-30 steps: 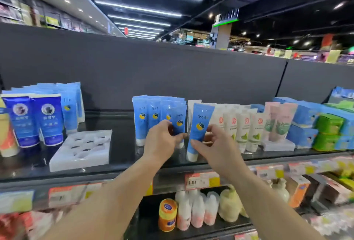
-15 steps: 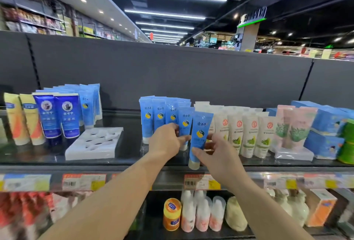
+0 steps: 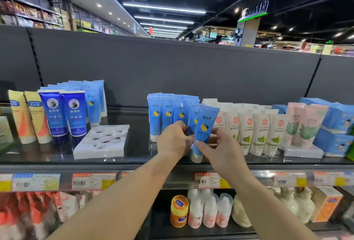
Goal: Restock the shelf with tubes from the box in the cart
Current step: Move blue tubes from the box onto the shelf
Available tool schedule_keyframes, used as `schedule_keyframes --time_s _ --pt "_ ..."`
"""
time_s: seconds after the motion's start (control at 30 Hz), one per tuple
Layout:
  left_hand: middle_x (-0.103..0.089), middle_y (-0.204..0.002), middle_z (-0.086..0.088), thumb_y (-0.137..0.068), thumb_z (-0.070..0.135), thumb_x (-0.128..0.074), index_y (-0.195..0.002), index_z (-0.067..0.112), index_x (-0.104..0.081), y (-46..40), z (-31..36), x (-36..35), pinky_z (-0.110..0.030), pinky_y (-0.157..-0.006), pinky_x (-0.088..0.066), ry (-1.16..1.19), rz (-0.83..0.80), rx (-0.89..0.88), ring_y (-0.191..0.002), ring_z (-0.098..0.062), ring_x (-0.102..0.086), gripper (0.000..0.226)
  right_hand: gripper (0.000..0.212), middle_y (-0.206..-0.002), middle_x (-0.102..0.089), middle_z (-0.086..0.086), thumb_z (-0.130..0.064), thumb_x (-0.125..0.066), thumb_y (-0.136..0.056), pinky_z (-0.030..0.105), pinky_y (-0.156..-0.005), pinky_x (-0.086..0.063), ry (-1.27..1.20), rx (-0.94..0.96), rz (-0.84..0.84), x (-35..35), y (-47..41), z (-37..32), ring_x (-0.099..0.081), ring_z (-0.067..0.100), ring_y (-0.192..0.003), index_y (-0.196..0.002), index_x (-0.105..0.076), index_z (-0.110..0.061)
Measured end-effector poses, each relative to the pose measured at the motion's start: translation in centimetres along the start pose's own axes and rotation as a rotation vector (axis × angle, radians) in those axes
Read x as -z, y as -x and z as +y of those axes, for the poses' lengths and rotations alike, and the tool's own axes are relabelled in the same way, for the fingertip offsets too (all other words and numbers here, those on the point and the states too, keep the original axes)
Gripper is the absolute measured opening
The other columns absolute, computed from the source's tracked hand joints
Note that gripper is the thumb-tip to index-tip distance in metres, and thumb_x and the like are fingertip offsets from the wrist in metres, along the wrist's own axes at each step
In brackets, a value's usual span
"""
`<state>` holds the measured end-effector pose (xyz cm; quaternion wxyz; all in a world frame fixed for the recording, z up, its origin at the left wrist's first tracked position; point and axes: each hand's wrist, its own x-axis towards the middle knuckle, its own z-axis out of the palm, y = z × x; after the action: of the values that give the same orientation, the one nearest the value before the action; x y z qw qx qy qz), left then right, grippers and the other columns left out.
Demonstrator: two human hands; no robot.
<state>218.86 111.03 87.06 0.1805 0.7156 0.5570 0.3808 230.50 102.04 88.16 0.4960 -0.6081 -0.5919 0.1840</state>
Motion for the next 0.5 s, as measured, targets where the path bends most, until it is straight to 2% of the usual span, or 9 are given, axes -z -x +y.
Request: schedule_keyframes --time_s 0.1,0.2,0.3,0.37,0.43,0.5 --pt "-0.062 -0.084 0.008 -0.08 0.045 -0.068 -0.089 0.023 -0.056 0.1 -0.1 0.2 -0.033 -0.07 -0.05 0.006 -0.017 0.003 -0.078 -0.012 -0.057 0.027 0.03 -0.099 -0.065 -0.014 -0.031 -0.071 -0.085 0.016 -0.067 -0.05 0.007 0.002 0.003 -0.1 0.0 -0.1 -0.063 0.002 -0.091 -0.109 -0.053 -0.034" --pt "-0.062 -0.091 0.008 -0.082 0.043 -0.068 -0.096 0.022 -0.057 0.1 -0.4 0.8 -0.032 -0.074 -0.051 0.016 -0.076 -0.008 -0.084 -0.011 -0.058 0.027 0.03 -0.1 -0.065 -0.012 -0.029 -0.07 -0.085 0.016 -0.06 -0.053 -0.022 -0.003 -0.006 -0.3 -0.1 -0.4 -0.064 0.004 -0.087 -0.11 -0.053 -0.033" --pt "-0.061 -0.096 0.01 -0.09 0.036 -0.063 -0.101 0.025 -0.056 0.5 -1.3 2.4 -0.027 -0.075 -0.05 0.092 -0.083 -0.031 -0.088 -0.006 -0.057 0.017 0.028 -0.096 -0.063 -0.014 -0.03 -0.07 -0.086 0.019 -0.062 -0.056 -0.034 0.007 -0.016 -0.8 -0.4 -0.7 -0.064 0.006 -0.086 -0.106 -0.052 -0.035" --pt "-0.064 -0.1 0.007 -0.092 0.023 -0.058 -0.103 0.023 -0.059 0.8 -2.1 4.0 -0.026 -0.077 -0.054 0.225 -0.104 -0.037 -0.09 -0.007 -0.06 0.011 0.029 -0.096 -0.062 -0.016 -0.031 -0.07 -0.086 0.02 -0.066 -0.056 -0.034 0.024 -0.024 -1.3 -0.7 -1.0 -0.063 0.006 -0.089 -0.107 -0.051 -0.036" --pt "-0.069 -0.101 0.004 -0.091 0.013 -0.058 -0.109 0.02 -0.062 1.2 -2.9 5.8 -0.027 -0.078 -0.056 0.428 -0.262 -0.031 -0.091 -0.012 -0.065 0.02 0.03 -0.099 -0.062 -0.016 -0.031 -0.07 -0.086 0.017 -0.066 -0.054 -0.047 0.037 -0.042 -2.1 -0.9 -1.3 -0.062 0.004 -0.091 -0.109 -0.052 -0.035" --pt "-0.071 -0.102 0.006 -0.087 0.014 -0.066 -0.114 0.022 -0.063 1.5 -3.4 7.0 -0.031 -0.082 -0.057 0.485 -0.439 -0.067 -0.095 -0.012 -0.067 0.028 0.031 -0.103 -0.063 -0.015 -0.031 -0.07 -0.086 0.017 -0.069 -0.054 -0.047 0.052 -0.057 -3.0 -1.2 -1.5 -0.062 0.004 -0.095 -0.112 -0.053 -0.033"
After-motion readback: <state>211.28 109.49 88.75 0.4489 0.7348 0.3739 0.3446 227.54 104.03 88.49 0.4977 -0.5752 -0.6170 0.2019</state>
